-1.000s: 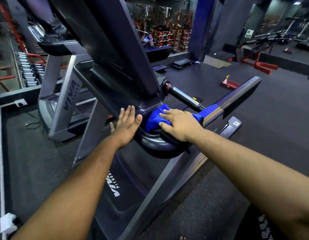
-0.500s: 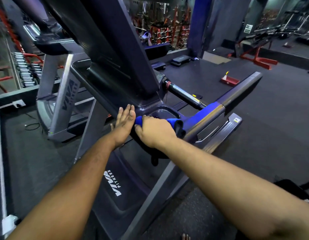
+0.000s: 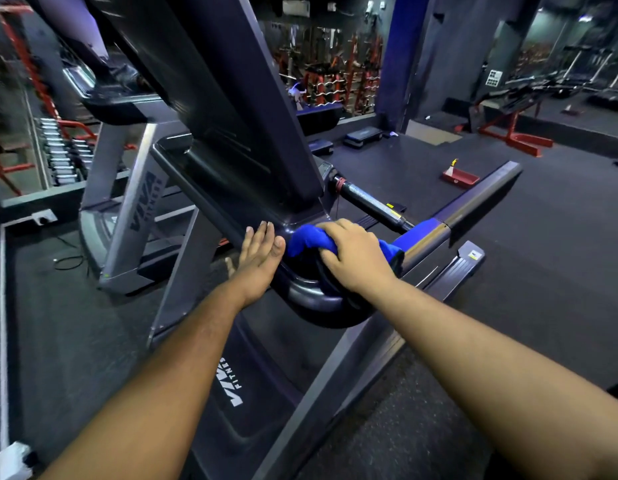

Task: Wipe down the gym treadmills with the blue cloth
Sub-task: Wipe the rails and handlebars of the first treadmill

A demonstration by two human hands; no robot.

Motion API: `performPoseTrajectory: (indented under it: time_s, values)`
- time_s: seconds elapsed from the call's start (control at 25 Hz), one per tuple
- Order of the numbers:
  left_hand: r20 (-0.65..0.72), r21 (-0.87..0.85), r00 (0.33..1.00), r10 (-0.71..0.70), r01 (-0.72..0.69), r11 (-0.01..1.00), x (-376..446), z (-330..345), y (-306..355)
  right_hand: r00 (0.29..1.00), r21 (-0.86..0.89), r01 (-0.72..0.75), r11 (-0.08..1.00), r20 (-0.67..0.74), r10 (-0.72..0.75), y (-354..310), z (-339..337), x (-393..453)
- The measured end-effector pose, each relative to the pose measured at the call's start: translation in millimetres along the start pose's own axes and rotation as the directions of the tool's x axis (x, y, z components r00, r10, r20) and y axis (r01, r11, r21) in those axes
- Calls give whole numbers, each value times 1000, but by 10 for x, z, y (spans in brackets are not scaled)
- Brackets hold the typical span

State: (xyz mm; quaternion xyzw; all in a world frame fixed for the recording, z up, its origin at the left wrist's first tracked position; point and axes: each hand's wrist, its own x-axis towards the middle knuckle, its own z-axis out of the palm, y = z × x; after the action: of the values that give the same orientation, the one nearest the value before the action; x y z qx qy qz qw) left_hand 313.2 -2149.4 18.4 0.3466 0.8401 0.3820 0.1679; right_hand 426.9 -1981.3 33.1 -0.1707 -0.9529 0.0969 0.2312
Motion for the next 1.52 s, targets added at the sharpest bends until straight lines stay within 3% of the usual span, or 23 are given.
performPoseTrajectory:
  time_s: [0.08,0.12,0.2,0.28,0.44,0.56,0.72,0.88,1.08,1.24,1.32,1.4,1.44,1.52]
  values:
    - [-6,-30,1000,-8,8,1000,5,-11,-14,987,44,67,997,-151,-60,-173,75,100]
    - [-8,-48,1000,-25,24,999,14,-14,-32,983,51,153,987,-108,-147,-234,92,165]
    - [-10,-84,999,-38,37,996,24,-7,-41,954,13,278,961,115,-277,-233,82,313]
    - [-6,-85,1000,-16,15,996,34,0,-56,929,-84,294,952,258,-264,-15,71,373]
    - [15,-3,1000,11,-11,1000,69,-13,-84,960,-155,18,988,278,26,470,-73,398]
    - [20,15,1000,14,-15,1000,56,-20,-65,958,-174,-129,976,231,168,323,-124,103]
    - [12,29,1000,-1,0,1000,90,-25,-53,968,-192,-42,980,235,88,25,-147,-487]
    - [-8,61,1000,-8,8,998,89,7,-70,935,4,34,999,354,-33,131,-209,-61]
    - [-21,67,1000,-18,19,998,61,36,-43,995,-9,48,999,85,-47,-585,82,-589]
    - [-67,217,998,7,7,976,13,71,-31,976,-75,207,976,83,-200,18,-42,-778]
    - [-73,324,996,56,-29,946,-30,88,-22,996,-97,68,993,70,-62,445,-162,-625]
    - [-85,390,988,127,-85,917,-91,144,34,990,-98,-110,989,75,117,456,-161,-555]
    - [-83,407,984,155,-109,907,-121,182,88,985,-87,-147,985,82,154,320,-117,-582]
    - [-73,451,979,188,-136,882,-150,273,190,989,-62,-83,995,119,90,91,-51,-736]
